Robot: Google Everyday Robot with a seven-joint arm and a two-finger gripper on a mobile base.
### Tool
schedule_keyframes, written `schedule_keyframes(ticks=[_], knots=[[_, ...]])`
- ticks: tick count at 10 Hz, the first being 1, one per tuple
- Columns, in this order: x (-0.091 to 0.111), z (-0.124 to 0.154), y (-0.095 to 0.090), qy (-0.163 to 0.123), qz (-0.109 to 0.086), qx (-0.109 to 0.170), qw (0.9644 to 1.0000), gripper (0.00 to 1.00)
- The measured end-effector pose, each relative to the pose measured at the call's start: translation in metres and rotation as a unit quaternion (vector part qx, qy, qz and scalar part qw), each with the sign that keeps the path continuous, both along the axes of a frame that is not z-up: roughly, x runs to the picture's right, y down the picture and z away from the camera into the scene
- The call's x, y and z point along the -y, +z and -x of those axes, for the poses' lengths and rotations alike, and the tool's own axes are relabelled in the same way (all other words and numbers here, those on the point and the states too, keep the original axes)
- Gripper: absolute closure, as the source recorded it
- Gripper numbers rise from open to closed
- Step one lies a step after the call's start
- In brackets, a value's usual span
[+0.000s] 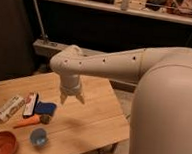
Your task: Place the ceramic cup in the ceramic bowl
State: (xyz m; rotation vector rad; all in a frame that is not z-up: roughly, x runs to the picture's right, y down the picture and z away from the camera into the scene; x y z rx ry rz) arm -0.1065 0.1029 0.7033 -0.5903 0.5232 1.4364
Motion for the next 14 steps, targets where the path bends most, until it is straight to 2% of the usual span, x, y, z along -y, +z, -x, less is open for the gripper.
schedule_keyframes(ticks=[2,4,7,8,11,12,14], knots=[[0.001,0.001,-0.003,-0.008,-0.006,0.003,0.9999,0.35],[0.001,0.019,-0.017,-0.026,-0.034,0.029,0.9987,0.35],[-0.016,0.04,-0.043,-0.038,-0.053,0.05,0.9966,0.35],[-0.019,0.041,-0.046,-0.04,-0.054,0.054,0.9963,0.35],[-0.039,0.049,-0.058,-0.048,-0.041,0.065,0.9959,0.35],[-0.048,0.052,-0.06,-0.06,-0.029,0.073,0.9951,0.35],[-0.051,0.052,-0.062,-0.066,-0.025,0.075,0.9946,0.35]])
